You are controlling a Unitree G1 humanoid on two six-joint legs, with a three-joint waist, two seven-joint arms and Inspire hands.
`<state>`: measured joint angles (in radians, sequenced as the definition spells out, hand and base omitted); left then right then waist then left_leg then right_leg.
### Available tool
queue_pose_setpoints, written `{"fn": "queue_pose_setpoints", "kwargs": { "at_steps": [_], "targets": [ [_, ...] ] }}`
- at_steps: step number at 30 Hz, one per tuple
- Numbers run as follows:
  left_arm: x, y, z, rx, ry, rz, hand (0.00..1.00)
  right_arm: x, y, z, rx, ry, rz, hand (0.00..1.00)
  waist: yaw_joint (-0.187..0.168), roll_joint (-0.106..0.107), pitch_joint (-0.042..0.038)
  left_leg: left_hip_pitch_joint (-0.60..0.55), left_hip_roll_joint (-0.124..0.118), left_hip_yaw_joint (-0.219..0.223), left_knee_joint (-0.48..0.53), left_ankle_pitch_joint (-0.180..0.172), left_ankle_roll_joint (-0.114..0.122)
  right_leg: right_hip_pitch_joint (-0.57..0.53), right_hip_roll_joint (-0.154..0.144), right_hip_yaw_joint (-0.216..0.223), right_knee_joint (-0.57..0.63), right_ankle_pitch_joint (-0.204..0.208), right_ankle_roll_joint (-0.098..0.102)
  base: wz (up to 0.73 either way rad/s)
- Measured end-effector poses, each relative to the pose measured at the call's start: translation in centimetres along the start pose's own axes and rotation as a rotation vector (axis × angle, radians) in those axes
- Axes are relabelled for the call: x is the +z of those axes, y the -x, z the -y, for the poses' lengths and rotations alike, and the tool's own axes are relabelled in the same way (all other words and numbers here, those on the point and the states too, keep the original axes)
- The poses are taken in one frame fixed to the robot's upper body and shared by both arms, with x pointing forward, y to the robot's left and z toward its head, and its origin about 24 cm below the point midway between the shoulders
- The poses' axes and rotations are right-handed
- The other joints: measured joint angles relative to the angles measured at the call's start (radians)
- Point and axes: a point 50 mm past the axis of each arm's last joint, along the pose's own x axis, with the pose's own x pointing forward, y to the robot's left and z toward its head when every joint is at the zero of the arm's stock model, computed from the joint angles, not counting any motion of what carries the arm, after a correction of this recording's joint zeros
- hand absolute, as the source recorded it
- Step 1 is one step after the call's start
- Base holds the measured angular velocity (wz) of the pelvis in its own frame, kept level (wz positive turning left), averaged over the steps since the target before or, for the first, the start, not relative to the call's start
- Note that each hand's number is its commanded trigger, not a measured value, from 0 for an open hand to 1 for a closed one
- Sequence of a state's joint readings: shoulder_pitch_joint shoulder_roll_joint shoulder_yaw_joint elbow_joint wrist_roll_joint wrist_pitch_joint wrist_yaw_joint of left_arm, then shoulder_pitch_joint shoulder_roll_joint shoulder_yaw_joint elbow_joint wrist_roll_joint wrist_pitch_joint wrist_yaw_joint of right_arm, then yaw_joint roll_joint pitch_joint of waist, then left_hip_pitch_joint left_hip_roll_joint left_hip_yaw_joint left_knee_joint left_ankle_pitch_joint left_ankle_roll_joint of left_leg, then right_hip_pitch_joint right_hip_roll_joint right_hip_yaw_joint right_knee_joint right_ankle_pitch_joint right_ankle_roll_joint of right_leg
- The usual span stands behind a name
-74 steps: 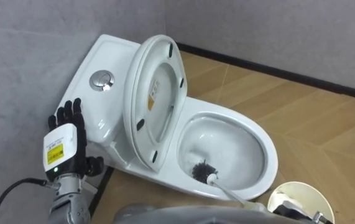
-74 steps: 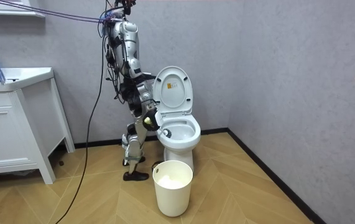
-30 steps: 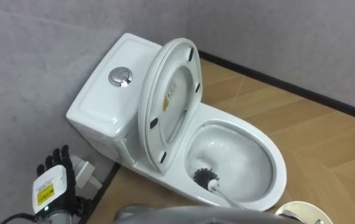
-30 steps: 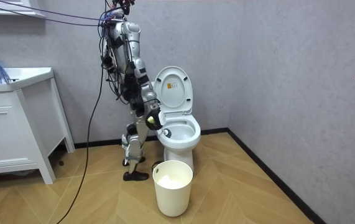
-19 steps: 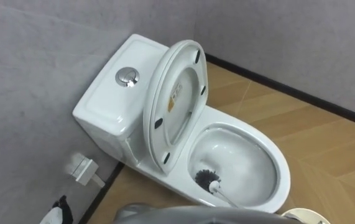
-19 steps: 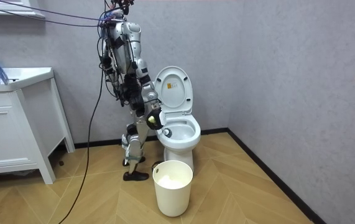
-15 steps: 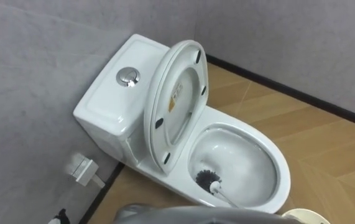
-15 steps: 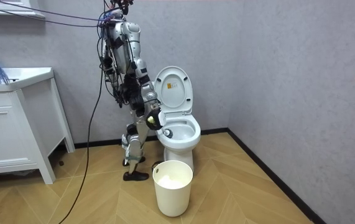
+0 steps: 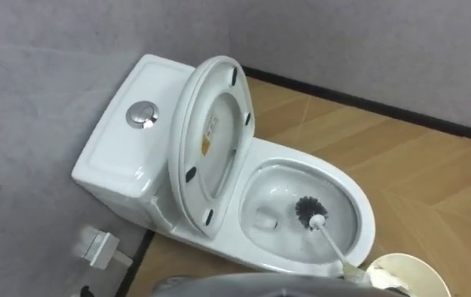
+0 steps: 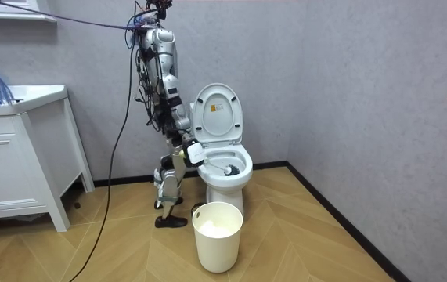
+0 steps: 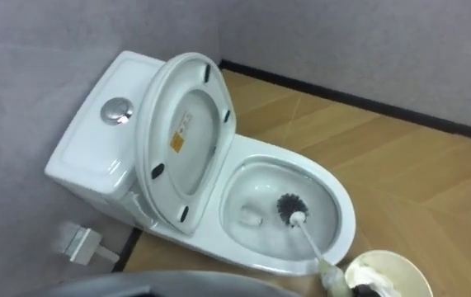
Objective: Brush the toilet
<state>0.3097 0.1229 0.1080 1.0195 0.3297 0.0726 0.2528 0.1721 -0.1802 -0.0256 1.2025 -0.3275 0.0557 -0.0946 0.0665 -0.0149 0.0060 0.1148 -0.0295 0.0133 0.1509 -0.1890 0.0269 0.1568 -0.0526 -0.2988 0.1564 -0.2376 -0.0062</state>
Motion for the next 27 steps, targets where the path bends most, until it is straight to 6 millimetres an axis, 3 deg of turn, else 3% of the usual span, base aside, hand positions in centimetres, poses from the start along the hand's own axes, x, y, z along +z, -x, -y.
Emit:
{"fn": "queue_pose_setpoints", "kwargs": {
  "at_steps": [9,16,19,27],
  "targets": [
    [0.4,0.0,0.3,-0.007,0.017,0.002,0.00,-0.3,0.7,-0.9,-0.083,-0.023,0.053,1.00,-0.071,0.000,-0.0057,0.020,0.003,0.098,0.002,-0.003,0.002,-0.033,0.005,0.124,0.024,0.000,0.000,-0.38],
    [2.4,-0.3,0.5,-0.019,0.044,0.053,0.00,0.7,0.8,-1.0,-0.146,0.011,0.119,1.00,-0.089,0.020,-0.0039,0.033,0.021,0.166,0.000,-0.024,0.001,-0.070,0.027,0.209,0.057,0.002,-0.003,-0.32],
    [2.6,-0.4,0.7,-0.029,0.041,0.055,0.00,0.9,0.9,-1.3,-0.160,0.031,0.134,1.00,-0.094,0.033,-0.0026,0.037,0.033,0.178,-0.012,-0.050,0.001,-0.082,0.041,0.222,0.066,0.001,-0.002,-0.16],
    [2.2,-0.4,0.8,-0.032,0.039,0.038,0.00,1.2,1.0,-1.5,-0.173,0.023,0.159,1.00,-0.095,0.023,-0.0051,0.036,0.033,0.201,-0.019,-0.053,0.005,-0.106,0.047,0.251,0.084,0.004,0.001,-0.09]
  ]
}}
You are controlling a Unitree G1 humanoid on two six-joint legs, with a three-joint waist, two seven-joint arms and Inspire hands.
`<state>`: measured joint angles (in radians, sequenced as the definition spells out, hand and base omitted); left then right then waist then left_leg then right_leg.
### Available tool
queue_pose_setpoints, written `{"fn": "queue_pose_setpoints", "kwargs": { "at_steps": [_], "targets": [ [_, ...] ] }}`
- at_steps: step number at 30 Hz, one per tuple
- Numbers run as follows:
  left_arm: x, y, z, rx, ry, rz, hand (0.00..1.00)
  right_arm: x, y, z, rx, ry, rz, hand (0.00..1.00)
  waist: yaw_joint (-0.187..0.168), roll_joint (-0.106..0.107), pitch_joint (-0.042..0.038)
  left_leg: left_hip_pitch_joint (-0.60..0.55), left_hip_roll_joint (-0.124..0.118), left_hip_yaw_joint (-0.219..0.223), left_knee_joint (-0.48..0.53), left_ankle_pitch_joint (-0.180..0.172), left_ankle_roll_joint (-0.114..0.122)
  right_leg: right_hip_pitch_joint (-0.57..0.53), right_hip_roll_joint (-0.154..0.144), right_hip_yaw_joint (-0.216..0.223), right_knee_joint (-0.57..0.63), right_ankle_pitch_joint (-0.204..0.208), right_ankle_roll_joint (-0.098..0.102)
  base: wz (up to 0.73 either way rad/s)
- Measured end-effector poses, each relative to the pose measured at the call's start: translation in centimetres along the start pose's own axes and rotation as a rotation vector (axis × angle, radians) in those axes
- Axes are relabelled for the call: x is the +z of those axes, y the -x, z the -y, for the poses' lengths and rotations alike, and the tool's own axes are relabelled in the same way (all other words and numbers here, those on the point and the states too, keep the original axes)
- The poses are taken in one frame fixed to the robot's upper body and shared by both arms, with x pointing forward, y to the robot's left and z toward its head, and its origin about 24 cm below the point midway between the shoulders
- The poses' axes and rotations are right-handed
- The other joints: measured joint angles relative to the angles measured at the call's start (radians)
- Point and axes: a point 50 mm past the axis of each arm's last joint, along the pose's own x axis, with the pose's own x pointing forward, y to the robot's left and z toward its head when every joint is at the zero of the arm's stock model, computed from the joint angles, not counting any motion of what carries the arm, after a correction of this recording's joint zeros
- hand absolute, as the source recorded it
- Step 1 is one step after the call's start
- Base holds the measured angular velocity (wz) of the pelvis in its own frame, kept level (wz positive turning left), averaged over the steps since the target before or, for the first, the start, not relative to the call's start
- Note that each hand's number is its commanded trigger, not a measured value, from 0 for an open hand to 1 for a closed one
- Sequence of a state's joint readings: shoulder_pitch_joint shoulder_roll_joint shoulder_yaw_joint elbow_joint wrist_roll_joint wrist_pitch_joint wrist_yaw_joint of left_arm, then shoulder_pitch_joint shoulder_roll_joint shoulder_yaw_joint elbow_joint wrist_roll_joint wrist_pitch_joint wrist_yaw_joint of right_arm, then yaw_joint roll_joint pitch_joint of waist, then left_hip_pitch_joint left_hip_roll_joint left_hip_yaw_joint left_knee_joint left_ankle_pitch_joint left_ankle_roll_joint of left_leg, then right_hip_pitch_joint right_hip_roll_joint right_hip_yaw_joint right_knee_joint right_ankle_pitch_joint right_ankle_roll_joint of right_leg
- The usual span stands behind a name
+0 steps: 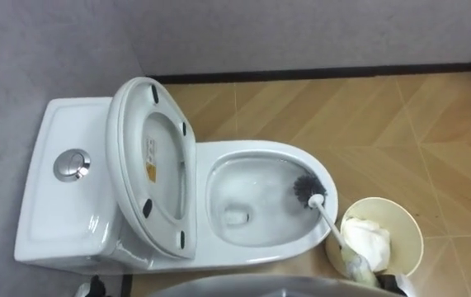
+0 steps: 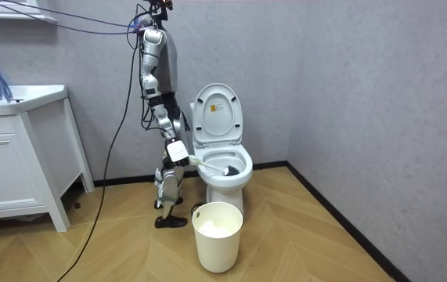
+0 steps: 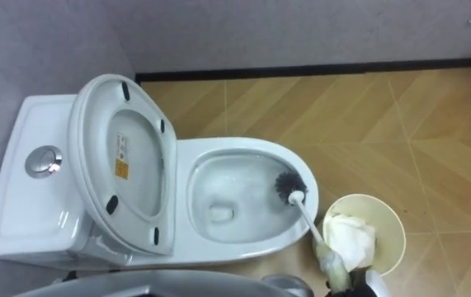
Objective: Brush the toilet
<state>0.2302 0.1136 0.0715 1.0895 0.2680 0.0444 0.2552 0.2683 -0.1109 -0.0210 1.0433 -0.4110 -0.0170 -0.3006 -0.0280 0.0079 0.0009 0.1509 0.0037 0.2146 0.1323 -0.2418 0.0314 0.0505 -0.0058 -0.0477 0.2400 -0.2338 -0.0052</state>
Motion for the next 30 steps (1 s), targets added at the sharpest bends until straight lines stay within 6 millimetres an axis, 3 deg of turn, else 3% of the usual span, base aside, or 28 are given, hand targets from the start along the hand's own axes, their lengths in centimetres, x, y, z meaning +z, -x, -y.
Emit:
{"fn": "queue_pose_setpoints", "kwargs": {
  "at_steps": [11,16,22,30],
  "targets": [
    [0.0,0.0,-0.1,0.003,-0.019,0.009,0.00,0.5,0.5,0.4,-0.043,-0.023,0.067,1.00,0.000,-0.003,-0.0007,0.002,0.001,0.017,0.003,0.000,0.000,-0.001,0.003,0.023,-0.016,0.002,0.000,-0.06],
    [-0.7,0.1,-0.3,0.008,-0.020,-0.006,0.00,4.5,0.7,3.3,-0.232,-0.137,0.252,1.00,-0.001,-0.004,-0.0008,-0.001,0.009,0.047,0.004,0.000,0.000,-0.020,0.014,0.064,-0.017,0.016,-0.003,-0.24],
    [-0.5,0.0,-0.4,0.009,-0.016,0.006,0.00,7.4,1.0,5.7,-0.345,-0.361,0.349,1.00,-0.005,-0.008,-0.0017,-0.011,0.009,0.043,0.005,0.000,0.000,-0.029,0.016,0.061,-0.019,0.022,-0.001,0.00],
    [-0.9,0.1,-0.5,0.008,-0.016,0.003,0.00,6.0,1.2,5.8,-0.388,-0.534,0.269,1.00,-0.018,-0.008,-0.0021,-0.016,0.010,0.041,0.011,0.000,0.000,-0.024,0.015,0.052,-0.026,0.025,-0.002,0.02]
  ]
}}
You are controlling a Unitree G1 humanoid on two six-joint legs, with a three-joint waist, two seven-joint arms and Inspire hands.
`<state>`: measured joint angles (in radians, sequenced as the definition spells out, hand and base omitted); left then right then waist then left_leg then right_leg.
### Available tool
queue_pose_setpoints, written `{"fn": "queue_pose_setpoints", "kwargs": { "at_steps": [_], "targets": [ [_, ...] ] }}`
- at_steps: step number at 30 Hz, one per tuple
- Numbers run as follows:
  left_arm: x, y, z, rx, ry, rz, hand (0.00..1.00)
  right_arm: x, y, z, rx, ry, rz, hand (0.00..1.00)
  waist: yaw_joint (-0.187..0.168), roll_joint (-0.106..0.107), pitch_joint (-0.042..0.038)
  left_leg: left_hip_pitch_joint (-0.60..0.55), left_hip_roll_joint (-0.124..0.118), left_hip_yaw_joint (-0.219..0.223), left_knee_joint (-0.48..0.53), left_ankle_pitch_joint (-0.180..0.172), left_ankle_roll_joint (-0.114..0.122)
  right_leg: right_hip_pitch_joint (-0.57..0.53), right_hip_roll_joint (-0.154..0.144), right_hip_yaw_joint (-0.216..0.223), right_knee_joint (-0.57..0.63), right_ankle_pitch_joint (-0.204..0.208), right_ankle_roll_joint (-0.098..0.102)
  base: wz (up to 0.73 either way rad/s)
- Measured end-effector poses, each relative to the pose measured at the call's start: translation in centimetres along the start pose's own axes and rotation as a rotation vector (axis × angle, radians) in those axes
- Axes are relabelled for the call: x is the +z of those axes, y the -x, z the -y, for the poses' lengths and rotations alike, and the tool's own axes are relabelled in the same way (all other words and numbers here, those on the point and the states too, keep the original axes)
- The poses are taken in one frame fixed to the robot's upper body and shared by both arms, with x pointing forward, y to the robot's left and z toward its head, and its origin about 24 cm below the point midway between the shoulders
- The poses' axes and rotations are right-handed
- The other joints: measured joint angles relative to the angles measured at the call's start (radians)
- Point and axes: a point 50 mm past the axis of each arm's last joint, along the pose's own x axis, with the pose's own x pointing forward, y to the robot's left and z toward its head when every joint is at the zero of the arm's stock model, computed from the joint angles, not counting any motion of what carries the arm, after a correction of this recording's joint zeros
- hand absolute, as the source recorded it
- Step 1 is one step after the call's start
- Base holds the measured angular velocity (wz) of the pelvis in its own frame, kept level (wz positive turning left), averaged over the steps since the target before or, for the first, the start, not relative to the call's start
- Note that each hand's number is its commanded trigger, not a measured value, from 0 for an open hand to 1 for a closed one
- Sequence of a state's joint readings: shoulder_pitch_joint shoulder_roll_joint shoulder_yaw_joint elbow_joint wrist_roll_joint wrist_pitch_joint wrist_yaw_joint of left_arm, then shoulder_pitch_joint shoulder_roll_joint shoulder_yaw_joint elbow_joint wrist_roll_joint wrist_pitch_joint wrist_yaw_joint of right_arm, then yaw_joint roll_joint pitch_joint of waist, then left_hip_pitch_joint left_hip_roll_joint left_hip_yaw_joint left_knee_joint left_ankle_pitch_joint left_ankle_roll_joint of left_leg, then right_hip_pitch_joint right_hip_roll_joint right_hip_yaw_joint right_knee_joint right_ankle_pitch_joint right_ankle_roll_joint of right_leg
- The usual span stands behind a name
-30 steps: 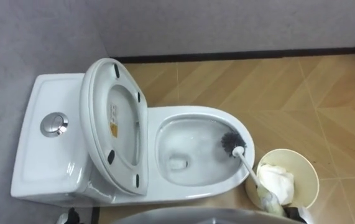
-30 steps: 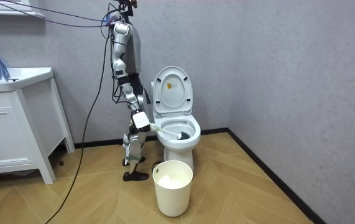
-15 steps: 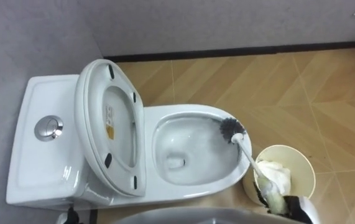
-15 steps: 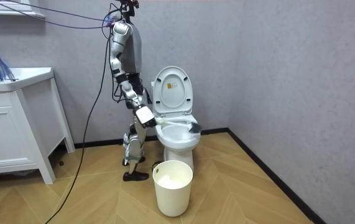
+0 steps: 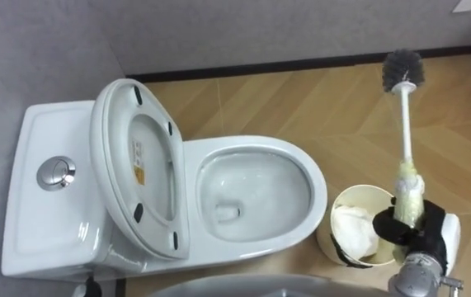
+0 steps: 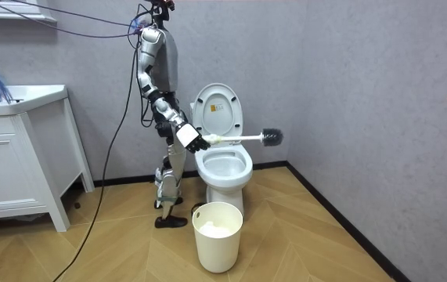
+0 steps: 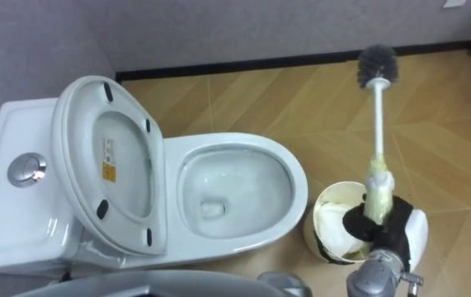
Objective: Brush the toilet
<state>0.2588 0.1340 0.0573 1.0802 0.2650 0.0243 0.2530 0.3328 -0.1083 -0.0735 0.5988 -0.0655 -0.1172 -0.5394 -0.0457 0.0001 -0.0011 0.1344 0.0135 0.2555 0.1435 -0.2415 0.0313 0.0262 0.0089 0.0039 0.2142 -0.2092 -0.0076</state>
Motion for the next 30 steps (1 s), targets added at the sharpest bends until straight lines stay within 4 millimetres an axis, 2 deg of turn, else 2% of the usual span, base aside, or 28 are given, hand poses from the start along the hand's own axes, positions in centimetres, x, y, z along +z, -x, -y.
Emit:
{"fn": "queue_pose_setpoints", "kwargs": {
  "at_steps": [13,22,30],
  "targets": [
    [-0.7,0.1,-0.1,0.000,-0.009,-0.014,0.00,-3.3,0.5,0.2,-0.019,-0.050,-0.189,1.00,-0.009,-0.004,0.0034,0.017,0.002,0.000,0.007,0.000,0.000,0.041,0.002,0.004,-0.030,0.011,0.001,0.01],
    [-1.4,0.2,-0.5,0.006,-0.027,-0.024,0.00,-6.2,1.2,0.2,0.012,-0.017,-0.349,1.00,-0.016,0.001,0.0057,0.024,0.007,-0.007,-0.010,-0.004,0.000,0.046,0.008,-0.012,-0.027,0.015,-0.001,0.03],
    [-2.0,0.3,-0.3,-0.039,-0.035,-0.060,0.00,-8.5,2.2,0.1,0.069,-0.020,-0.503,1.00,-0.022,0.003,0.0033,0.017,0.005,-0.029,0.003,-0.005,-0.001,0.058,0.002,-0.037,-0.035,0.015,-0.003,0.08]
  ]
}}
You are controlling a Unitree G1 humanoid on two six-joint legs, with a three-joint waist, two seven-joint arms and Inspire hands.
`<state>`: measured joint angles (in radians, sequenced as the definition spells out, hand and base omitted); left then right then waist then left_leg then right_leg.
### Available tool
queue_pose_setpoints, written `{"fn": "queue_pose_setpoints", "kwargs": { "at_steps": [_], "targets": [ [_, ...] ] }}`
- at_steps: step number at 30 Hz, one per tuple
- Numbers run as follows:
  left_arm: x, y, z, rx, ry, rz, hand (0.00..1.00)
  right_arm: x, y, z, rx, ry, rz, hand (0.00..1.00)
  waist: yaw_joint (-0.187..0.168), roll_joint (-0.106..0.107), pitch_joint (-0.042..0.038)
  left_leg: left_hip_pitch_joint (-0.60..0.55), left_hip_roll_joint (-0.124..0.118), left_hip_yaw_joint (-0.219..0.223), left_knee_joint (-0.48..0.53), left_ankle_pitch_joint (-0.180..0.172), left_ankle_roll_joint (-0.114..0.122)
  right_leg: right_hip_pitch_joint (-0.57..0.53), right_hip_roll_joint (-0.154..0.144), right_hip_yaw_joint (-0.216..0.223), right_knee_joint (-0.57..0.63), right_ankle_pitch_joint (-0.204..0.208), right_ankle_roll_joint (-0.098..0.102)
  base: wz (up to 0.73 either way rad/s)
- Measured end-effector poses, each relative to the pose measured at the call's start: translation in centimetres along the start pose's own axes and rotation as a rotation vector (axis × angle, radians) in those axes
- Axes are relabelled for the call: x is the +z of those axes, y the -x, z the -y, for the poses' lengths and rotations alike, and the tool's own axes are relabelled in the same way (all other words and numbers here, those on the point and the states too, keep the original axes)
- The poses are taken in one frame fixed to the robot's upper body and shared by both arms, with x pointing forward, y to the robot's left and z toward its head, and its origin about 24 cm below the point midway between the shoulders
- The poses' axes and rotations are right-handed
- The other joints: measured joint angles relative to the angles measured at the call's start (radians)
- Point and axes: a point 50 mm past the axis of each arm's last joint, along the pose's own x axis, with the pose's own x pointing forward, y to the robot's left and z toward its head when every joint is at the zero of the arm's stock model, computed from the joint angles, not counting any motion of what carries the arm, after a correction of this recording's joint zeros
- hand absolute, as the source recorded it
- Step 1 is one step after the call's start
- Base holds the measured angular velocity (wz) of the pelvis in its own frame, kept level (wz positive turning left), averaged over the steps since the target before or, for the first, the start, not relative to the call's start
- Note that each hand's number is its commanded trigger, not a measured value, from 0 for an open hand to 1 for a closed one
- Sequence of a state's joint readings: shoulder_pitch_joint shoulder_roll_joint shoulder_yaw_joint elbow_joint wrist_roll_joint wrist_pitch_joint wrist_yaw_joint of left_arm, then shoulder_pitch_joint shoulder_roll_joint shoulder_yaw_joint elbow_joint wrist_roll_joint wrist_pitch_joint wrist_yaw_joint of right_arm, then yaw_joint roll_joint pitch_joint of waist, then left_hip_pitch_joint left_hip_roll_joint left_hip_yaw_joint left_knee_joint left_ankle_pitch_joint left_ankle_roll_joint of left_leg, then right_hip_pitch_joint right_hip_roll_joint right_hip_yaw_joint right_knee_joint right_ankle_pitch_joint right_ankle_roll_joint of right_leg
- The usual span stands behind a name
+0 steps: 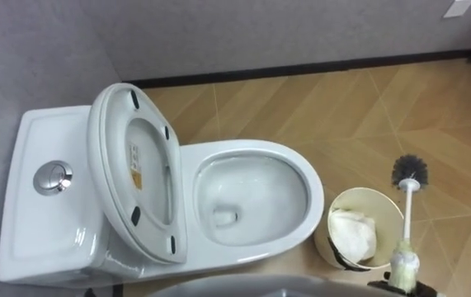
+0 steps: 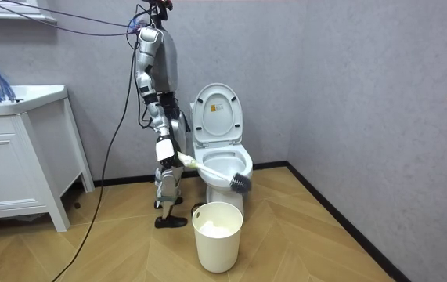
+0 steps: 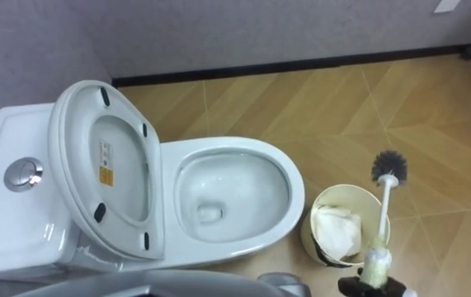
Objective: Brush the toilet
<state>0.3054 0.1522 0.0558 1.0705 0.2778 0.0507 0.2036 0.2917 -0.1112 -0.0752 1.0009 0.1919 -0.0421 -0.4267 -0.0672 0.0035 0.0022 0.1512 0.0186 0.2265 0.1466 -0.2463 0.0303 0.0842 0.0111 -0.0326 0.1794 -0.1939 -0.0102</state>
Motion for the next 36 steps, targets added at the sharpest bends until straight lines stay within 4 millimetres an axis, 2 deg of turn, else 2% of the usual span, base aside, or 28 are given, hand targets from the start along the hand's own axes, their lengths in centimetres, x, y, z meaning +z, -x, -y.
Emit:
{"fn": "queue_pose_setpoints", "kwargs": {
  "at_steps": [2,7,8,9,10,18,36],
  "targets": [
    [0.0,0.0,0.0,-0.005,0.000,-0.009,0.00,-0.4,-0.1,0.1,0.008,-0.004,-0.036,1.00,-0.004,-0.002,-0.0015,0.002,-0.002,-0.014,0.002,0.000,0.000,0.009,-0.003,-0.005,-0.008,0.000,0.000,0.16],
    [-0.4,0.0,0.0,-0.029,0.008,-0.045,0.00,-1.6,-0.4,0.2,0.042,0.008,-0.136,1.00,-0.001,-0.002,0.0015,0.018,-0.002,-0.022,0.003,0.000,0.000,0.022,-0.003,-0.009,-0.005,-0.007,-0.001,0.03],
    [-0.5,0.0,0.0,-0.033,0.000,-0.048,0.00,-1.8,-0.4,0.2,0.047,0.011,-0.148,0.78,0.000,-0.002,0.0016,0.018,-0.002,-0.023,0.003,0.000,0.000,0.022,-0.003,-0.009,-0.004,-0.007,-0.001,0.00],
    [-0.5,0.0,0.0,-0.038,-0.011,-0.055,0.00,-2.0,-0.4,0.3,0.055,0.014,-0.169,0.03,0.001,-0.003,0.0016,0.018,-0.002,-0.023,0.003,0.000,0.000,0.022,-0.003,-0.009,-0.003,-0.007,-0.001,0.00],
    [-0.6,0.0,0.1,-0.042,-0.018,-0.057,0.00,-2.2,-0.4,0.3,0.057,0.018,-0.179,0.00,0.002,-0.003,0.0015,0.019,-0.002,-0.024,0.003,0.000,0.000,0.022,-0.003,-0.009,-0.001,-0.007,-0.001,0.00],
    [-0.9,0.0,0.2,-0.066,-0.006,-0.084,0.00,-4.2,-0.1,0.7,0.084,0.053,-0.288,0.00,0.015,-0.001,0.0028,0.027,-0.003,-0.026,0.003,0.000,0.000,0.028,-0.005,-0.009,0.006,-0.009,-0.001,0.00],
    [-1.3,0.1,0.1,-0.069,0.001,-0.117,0.00,-3.3,-0.3,0.5,0.080,0.013,-0.295,0.00,0.016,0.004,0.0016,0.032,-0.004,-0.038,0.000,0.000,0.000,0.034,-0.005,-0.026,0.005,-0.009,-0.001,0.01]
  ]
}}
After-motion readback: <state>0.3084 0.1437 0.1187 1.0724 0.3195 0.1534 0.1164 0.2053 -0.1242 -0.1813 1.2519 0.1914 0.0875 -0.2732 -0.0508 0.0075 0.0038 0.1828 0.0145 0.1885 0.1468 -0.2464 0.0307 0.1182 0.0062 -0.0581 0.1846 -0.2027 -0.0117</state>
